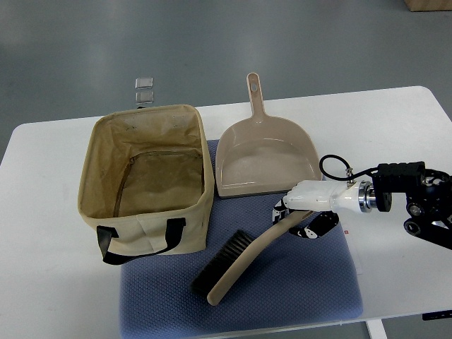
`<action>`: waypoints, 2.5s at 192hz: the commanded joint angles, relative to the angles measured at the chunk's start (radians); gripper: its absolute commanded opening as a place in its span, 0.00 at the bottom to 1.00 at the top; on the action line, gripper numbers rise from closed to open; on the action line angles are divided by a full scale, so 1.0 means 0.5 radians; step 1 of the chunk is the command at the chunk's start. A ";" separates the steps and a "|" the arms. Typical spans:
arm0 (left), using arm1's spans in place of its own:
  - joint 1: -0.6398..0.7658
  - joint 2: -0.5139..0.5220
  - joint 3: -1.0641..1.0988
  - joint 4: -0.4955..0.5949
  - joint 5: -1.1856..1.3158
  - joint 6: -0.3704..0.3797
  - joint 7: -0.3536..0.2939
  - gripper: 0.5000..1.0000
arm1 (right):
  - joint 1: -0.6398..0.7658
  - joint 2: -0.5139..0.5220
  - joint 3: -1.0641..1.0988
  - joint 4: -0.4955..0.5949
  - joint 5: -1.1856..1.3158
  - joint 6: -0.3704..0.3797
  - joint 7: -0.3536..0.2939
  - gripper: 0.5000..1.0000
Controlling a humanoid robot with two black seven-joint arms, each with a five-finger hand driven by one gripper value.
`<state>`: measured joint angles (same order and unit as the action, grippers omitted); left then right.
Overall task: Put pink broom in yellow bag with right hand
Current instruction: 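Close the right hand around the beige brush handle, then lift the brush with the right hand and carry it over the bag, then lower the brush into the fabric bag and open the right hand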
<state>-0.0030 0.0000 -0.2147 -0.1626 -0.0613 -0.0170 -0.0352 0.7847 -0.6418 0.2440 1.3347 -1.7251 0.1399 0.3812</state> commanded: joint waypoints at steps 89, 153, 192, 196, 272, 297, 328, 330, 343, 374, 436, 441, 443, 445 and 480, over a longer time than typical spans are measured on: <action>0.000 0.000 0.000 0.000 0.000 0.000 0.000 1.00 | 0.164 -0.382 0.159 0.012 0.462 0.009 0.137 0.00; 0.000 0.000 0.000 0.000 0.000 0.000 0.000 1.00 | 0.474 -0.637 0.156 0.000 0.744 0.076 0.158 0.00; 0.000 0.000 0.000 0.000 0.000 0.000 0.000 1.00 | 0.759 -0.738 0.159 -0.120 0.824 0.202 0.146 0.00; 0.000 0.000 0.003 0.000 0.000 0.000 0.000 1.00 | 0.787 -0.738 0.159 -0.135 0.827 0.217 0.146 0.00; 0.000 0.000 0.000 0.000 0.000 0.000 0.000 1.00 | 1.100 -0.220 0.147 -0.436 0.849 0.263 0.075 0.00; 0.000 0.000 0.000 0.000 0.000 0.000 0.000 1.00 | 1.140 0.078 0.126 -0.605 0.815 0.263 0.057 0.00; 0.000 0.000 0.000 0.000 0.000 0.000 0.000 1.00 | 1.137 0.446 0.116 -0.767 0.766 0.236 -0.023 0.00; 0.000 0.000 0.000 0.000 0.000 0.000 0.000 1.00 | 1.134 0.467 0.116 -0.776 0.754 0.236 -0.026 0.00; 0.000 0.000 0.000 0.000 0.000 0.000 0.000 1.00 | 1.115 0.587 0.116 -0.832 0.652 0.227 -0.032 0.00; 0.000 0.000 0.000 0.000 0.000 0.000 0.000 1.00 | 0.980 0.811 0.113 -0.912 0.398 0.171 -0.032 0.00; 0.000 0.000 0.000 0.000 0.000 0.000 0.000 1.00 | 0.827 0.882 0.080 -0.954 0.210 0.015 -0.029 0.27; 0.000 0.000 0.000 0.000 0.000 0.000 0.000 1.00 | 0.827 0.876 0.080 -0.951 0.214 0.012 -0.029 0.40; 0.000 0.000 0.000 0.000 0.000 0.000 0.000 1.00 | 0.827 0.876 0.083 -0.951 0.220 0.012 -0.029 0.45; 0.000 0.000 0.003 0.000 0.000 0.000 0.000 1.00 | 0.827 0.873 0.083 -0.951 0.223 0.012 -0.029 0.51; 0.000 0.000 0.000 0.000 0.000 0.000 0.000 1.00 | 0.821 0.839 0.113 -0.942 0.244 0.012 -0.017 0.71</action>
<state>-0.0027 0.0000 -0.2147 -0.1626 -0.0613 -0.0170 -0.0352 1.1962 -0.2129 0.2943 0.8598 -1.6107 0.1460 0.3683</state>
